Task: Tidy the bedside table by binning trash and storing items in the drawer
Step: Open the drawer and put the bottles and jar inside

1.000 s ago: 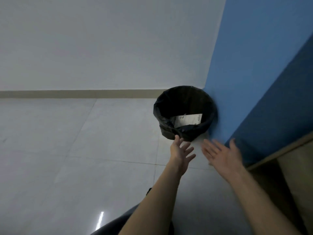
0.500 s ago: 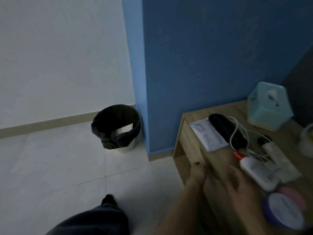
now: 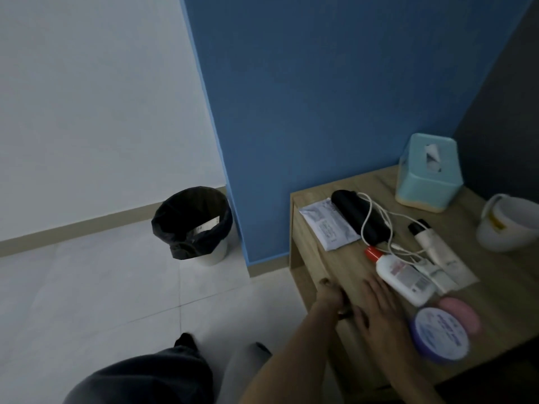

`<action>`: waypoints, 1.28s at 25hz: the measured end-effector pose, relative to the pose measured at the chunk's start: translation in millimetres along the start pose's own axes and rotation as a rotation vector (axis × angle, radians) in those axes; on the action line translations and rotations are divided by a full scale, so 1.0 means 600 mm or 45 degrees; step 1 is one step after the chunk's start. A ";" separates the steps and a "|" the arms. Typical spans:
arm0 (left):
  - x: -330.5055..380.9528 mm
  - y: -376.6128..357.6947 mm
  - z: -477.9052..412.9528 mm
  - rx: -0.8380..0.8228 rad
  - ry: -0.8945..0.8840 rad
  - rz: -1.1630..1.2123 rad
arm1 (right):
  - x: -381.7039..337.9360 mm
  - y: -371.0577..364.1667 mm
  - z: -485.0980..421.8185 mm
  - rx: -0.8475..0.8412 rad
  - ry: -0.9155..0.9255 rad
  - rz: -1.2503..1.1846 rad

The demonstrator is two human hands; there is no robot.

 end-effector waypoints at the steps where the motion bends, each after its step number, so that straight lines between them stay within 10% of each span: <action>1: 0.006 0.000 -0.001 0.036 0.014 -0.012 | -0.001 0.002 0.000 -0.012 0.005 -0.029; 32: 0.028 0.348 0.112 0.389 -0.158 -0.496 | 0.003 0.006 0.012 0.162 0.065 -0.033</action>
Point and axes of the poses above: each hand's wrist, its own z-axis away from the middle knuckle, its own y-axis out of the back of the hand, x = y × z, the point moved 7 cm from there along -z, towards the middle knuckle, and after that the axes turned 7 degrees about z, right-handed, at the moved point
